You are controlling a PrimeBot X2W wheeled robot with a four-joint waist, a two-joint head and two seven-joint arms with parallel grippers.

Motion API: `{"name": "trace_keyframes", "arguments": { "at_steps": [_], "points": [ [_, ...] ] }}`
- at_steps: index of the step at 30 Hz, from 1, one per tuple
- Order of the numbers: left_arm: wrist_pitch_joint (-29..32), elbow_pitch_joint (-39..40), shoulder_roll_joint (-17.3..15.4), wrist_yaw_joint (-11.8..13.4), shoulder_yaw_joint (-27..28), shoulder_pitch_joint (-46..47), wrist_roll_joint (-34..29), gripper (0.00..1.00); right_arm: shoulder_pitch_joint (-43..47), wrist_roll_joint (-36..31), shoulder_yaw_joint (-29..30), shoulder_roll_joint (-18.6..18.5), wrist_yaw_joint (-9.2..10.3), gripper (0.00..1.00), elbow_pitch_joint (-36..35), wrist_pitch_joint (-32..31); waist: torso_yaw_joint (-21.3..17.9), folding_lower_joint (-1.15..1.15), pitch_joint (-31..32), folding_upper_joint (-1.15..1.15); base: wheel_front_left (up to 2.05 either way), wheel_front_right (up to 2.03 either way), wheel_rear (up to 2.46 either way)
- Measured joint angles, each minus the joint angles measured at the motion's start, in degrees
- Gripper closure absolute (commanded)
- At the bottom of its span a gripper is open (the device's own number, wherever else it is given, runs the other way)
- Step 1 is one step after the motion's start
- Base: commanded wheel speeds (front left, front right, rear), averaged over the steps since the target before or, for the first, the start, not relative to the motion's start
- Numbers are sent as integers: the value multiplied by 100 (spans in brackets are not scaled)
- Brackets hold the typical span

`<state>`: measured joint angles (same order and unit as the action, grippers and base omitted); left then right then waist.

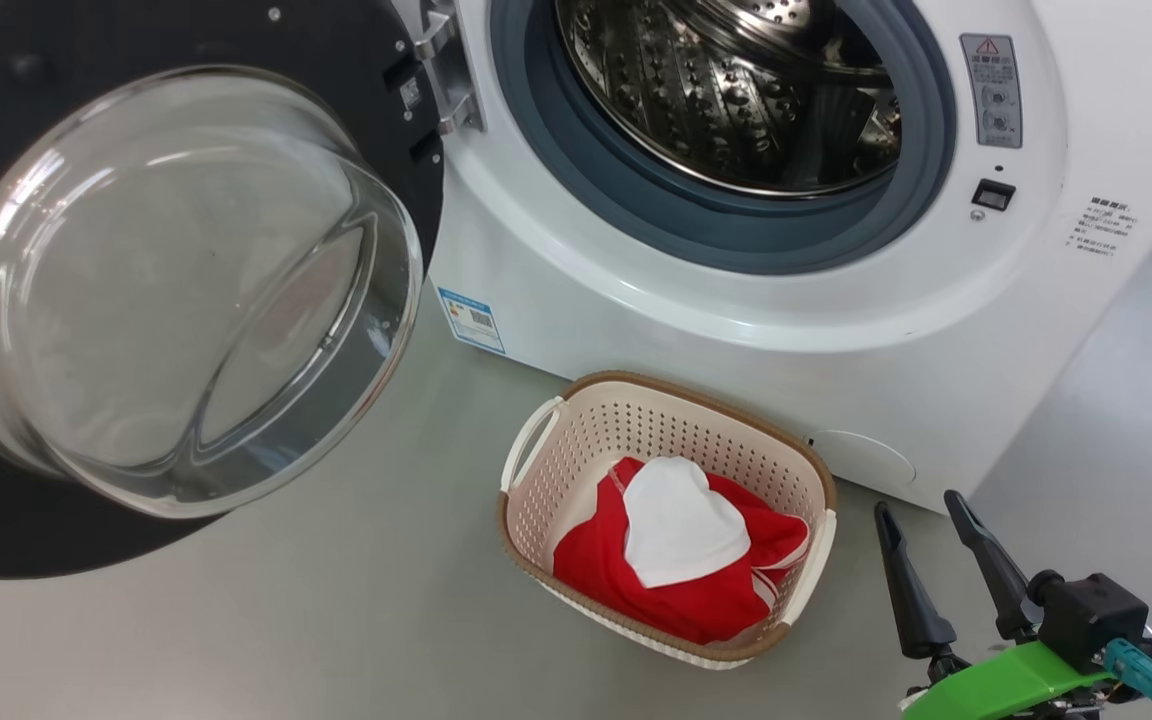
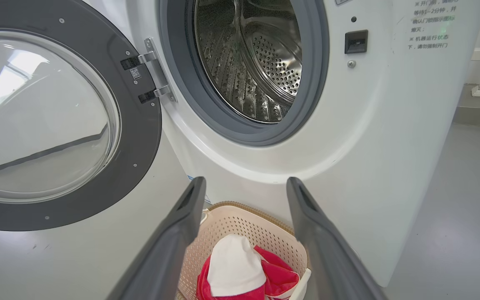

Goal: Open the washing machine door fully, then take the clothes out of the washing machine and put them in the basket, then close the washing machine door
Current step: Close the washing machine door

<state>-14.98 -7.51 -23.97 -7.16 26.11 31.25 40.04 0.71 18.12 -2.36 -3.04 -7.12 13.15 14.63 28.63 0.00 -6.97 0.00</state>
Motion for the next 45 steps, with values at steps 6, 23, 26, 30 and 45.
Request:
{"name": "trace_keyframes", "arguments": {
  "at_steps": [6,23,26,30,45],
  "points": [
    [821,-1970,-650,0,54,771,900,100,-163,0,34,1,0,0,-13,0,-77,0,-166,0,0,0,0],
    [4678,-4465,-1285,57,-528,1719,2005,100,-260,-9,121,2,0,0,-20,0,-103,0,-322,0,0,0,0],
    [5077,-4346,-1269,48,-610,1693,2197,100,-260,-9,122,2,0,0,-20,0,-102,0,-295,0,0,0,0],
    [5437,-3999,-1268,47,-719,1529,2326,100,-259,-9,123,2,0,0,-18,0,-100,0,-246,0,0,0,0],
    [6490,-1900,-1206,47,-1002,229,3309,100,-203,45,76,7,0,0,0,0,-138,0,36,0,0,0,0]
  ]
}}
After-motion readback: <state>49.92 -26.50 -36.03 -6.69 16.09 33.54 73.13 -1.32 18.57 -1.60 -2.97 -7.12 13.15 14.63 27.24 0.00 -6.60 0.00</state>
